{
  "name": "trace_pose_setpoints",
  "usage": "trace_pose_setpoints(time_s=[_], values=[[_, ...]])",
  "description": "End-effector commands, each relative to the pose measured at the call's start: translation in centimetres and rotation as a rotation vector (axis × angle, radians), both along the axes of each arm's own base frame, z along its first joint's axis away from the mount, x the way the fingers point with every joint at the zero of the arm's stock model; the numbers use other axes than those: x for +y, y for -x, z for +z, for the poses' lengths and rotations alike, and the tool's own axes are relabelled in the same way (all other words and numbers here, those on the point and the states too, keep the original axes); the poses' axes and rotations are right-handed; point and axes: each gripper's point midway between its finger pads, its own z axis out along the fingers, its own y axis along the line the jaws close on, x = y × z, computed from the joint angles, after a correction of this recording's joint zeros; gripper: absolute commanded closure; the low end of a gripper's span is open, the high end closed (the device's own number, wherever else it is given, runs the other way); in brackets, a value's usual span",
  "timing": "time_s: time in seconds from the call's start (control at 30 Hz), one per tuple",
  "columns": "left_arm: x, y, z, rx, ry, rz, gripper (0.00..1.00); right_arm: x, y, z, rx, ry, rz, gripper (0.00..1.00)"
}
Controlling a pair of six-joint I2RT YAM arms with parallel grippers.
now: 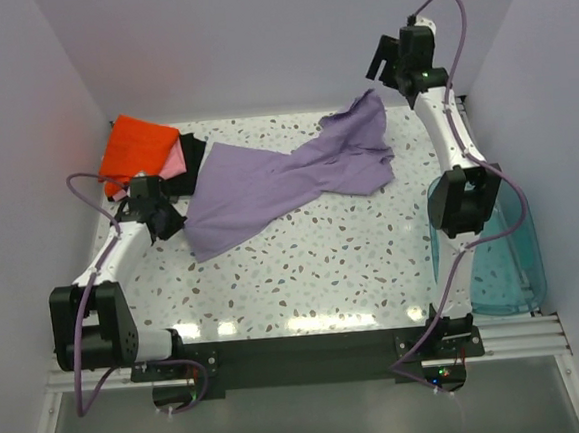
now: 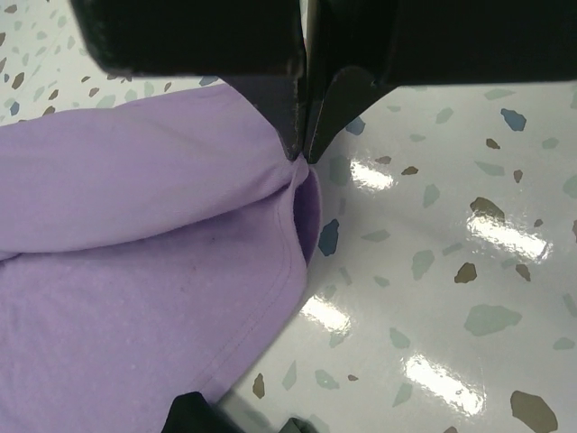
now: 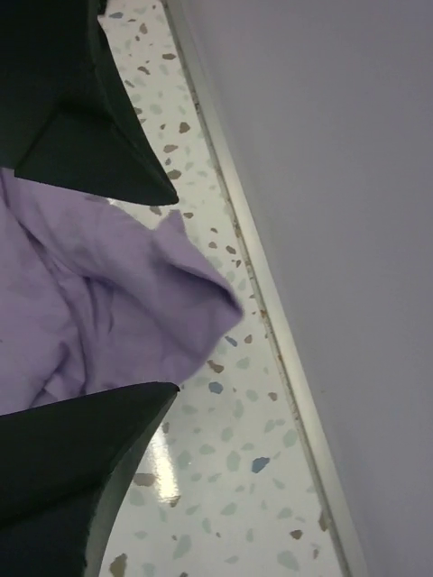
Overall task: Fold and stack the t-shirts
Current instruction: Flatten the tshirt out
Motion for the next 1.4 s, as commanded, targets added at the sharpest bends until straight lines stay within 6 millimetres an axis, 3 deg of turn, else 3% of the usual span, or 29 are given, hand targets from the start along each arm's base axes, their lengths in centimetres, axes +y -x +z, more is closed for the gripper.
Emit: trace_pose_setpoints(time_s=[0.0, 0.07, 0.13, 0.17, 0.23, 0.27, 0.3, 0.33, 0.47, 0.6, 0.7, 0.8, 0.87, 0.9, 0.93, 1.03, 1.2, 1.23, 1.3, 1.37], values=[[-0.1, -1.4, 0.9, -0.054, 0.013, -0.018, 1.00, -1.8, 4.5, -3.2, 0.171, 0.036, -0.081, 0.15], [0.0, -1.5, 1.0, -0.055, 0.005, -0.026, 1.00, -2.0, 6.6, -4.2, 0.207, 0.021, -0.096, 0.12], [0.0, -1.6, 1.3, -0.057, 0.000, -0.028, 1.00, -1.8, 10.1, -6.1, 0.258, 0.005, -0.098, 0.18], [0.1, -1.6, 1.4, -0.060, -0.003, -0.032, 1.00, -1.6, 12.6, -9.8, 0.343, -0.013, -0.106, 0.20], [0.0, -1.6, 1.5, -0.062, 0.003, -0.035, 1.00, -1.0, 14.5, -9.7, 0.315, -0.032, -0.097, 0.26], [-0.1, -1.7, 1.6, -0.066, 0.003, -0.039, 1.00, -0.7, 15.4, -10.8, 0.331, -0.051, -0.099, 0.29], [-0.1, -1.6, 1.5, -0.065, 0.006, -0.039, 1.00, -0.3, 16.7, -13.5, 0.364, -0.056, -0.088, 0.30], [-0.2, -1.6, 1.6, -0.067, 0.007, -0.042, 1.00, 0.2, 17.3, -14.1, 0.372, -0.082, -0.077, 0.31], [-0.3, -1.7, 1.7, -0.073, 0.014, -0.042, 1.00, 2.6, 18.0, -18.2, 0.423, -0.144, -0.004, 0.32], [-0.3, -1.7, 1.8, -0.076, 0.015, -0.039, 1.00, 5.2, 17.1, -20.7, 0.443, -0.152, 0.039, 0.32], [-0.2, -1.6, 1.7, -0.073, 0.012, -0.033, 1.00, 5.9, 16.6, -22.7, 0.453, -0.158, 0.035, 0.32], [-0.1, -1.6, 1.7, -0.072, 0.008, -0.031, 1.00, 6.0, 16.3, -24.2, 0.465, -0.164, 0.020, 0.41], [0.0, -1.6, 1.7, -0.071, 0.003, -0.030, 1.00, 5.8, 16.6, -24.9, 0.481, -0.157, 0.002, 0.61], [0.1, -1.6, 1.8, -0.072, -0.003, -0.027, 1.00, 5.4, 16.6, -24.7, 0.474, -0.146, -0.014, 0.68], [0.2, -1.5, 1.9, -0.067, -0.009, -0.028, 1.00, 5.2, 16.7, -24.4, 0.468, -0.142, -0.025, 0.83], [0.8, -1.6, 2.7, -0.076, -0.027, -0.020, 1.00, 4.3, 17.4, -22.1, 0.445, -0.109, -0.047, 1.00], [2.4, -1.0, 3.9, -0.080, -0.086, 0.019, 1.00, 2.7, 20.7, -17.2, 0.443, -0.033, -0.039, 1.00], [2.7, -0.8, 3.9, -0.074, -0.091, 0.026, 1.00, 2.4, 21.4, -14.9, 0.403, -0.027, -0.026, 1.00], [3.2, -0.5, 4.2, -0.080, -0.108, 0.047, 1.00, 2.1, 23.4, -14.3, 0.420, -0.011, -0.010, 1.00], [3.4, -0.3, 4.3, -0.076, -0.111, 0.056, 1.00, 1.7, 25.2, -12.4, 0.401, 0.002, 0.009, 1.00]])
